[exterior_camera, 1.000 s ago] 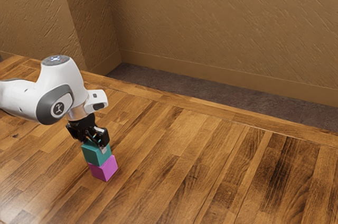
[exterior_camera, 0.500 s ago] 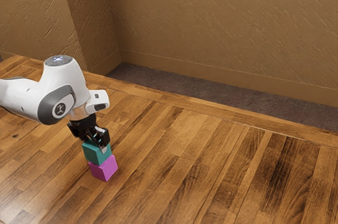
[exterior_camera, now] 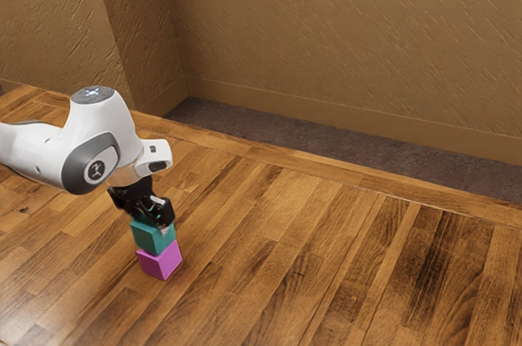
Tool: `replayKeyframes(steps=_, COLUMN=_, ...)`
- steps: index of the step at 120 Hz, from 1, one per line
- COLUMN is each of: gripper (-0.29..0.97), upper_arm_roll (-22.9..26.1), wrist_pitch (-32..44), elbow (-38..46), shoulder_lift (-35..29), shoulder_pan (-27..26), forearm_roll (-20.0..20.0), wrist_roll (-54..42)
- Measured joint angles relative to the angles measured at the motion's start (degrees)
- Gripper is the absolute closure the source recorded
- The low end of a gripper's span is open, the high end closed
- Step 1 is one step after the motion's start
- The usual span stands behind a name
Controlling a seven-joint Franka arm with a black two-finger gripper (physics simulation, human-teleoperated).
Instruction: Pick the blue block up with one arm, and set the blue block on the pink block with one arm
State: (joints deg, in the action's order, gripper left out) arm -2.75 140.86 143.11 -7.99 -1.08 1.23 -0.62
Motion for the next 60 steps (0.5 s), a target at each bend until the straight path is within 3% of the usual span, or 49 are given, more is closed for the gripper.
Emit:
replayKeyframes(steps=34, gripper=0.06, upper_arm_roll=0.15, wrist_pitch=0.05, elbow=-2.16, shoulder_lift=-1.42, shoulder_pan=0.06, forearm_roll=-1.49, wrist_roll=-1.37)
replayKeyframes(steps=42, gripper=0.04, upper_arm_roll=0.72, wrist_pitch=-3.50, elbow=-10.81, shoulder_lift=-4.51, shoulder_pan=0.03, forearm_roll=-2.36, wrist_roll=-1.57)
replayKeyframes(steps=47, gripper=0.03, upper_arm_roll=0.68, wrist_pitch=-8.40, elbow=-19.21, shoulder_lift=-4.86, shoulder_pan=-0.08, forearm_roll=-3.13, wrist_roll=-1.67)
replayKeyframes(steps=60, gripper=0.02, upper_arm_roll=-0.48, wrist_pitch=-21.81, elbow=-31.44, shoulder_lift=-5.32, shoulder_pan=0.07, forearm_roll=-2.50, wrist_roll=-1.99)
